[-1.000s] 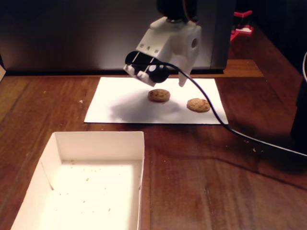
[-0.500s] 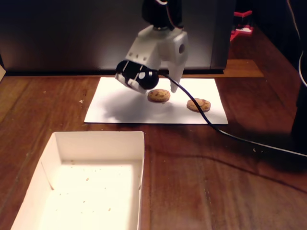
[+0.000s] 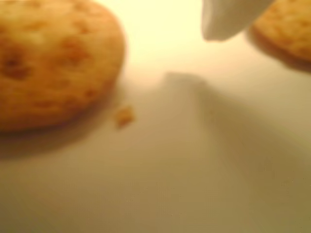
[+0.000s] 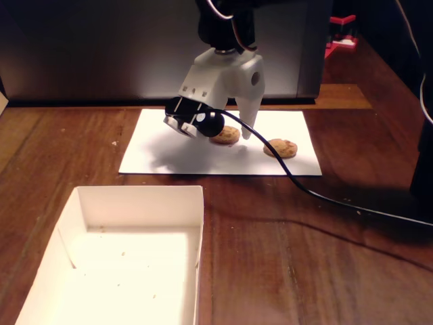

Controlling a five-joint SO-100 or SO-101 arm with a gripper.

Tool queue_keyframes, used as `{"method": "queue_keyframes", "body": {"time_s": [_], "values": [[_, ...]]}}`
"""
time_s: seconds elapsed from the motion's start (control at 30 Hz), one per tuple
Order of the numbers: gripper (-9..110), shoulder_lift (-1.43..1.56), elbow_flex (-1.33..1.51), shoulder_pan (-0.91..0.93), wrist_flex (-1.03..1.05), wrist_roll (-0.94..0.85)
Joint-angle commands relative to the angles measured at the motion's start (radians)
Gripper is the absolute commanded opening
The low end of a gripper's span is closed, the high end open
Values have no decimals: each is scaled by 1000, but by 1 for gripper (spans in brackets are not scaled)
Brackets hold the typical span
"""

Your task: Grasp a mini cookies block and put it in the white box.

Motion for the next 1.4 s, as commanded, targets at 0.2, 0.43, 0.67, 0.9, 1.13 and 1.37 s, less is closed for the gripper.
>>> {"method": "queue_keyframes", "body": {"time_s": [0.2, 0.43, 0.67, 0.9, 1.13, 1.37], "values": [[41, 3, -110, -5, -21, -5], [41, -11, -112, -6, -26, 0], [32, -32, -114, -8, -28, 8], [23, -41, -114, -3, -40, 14], [20, -52, -114, 2, -52, 17], [20, -48, -114, 6, -63, 9]]}}
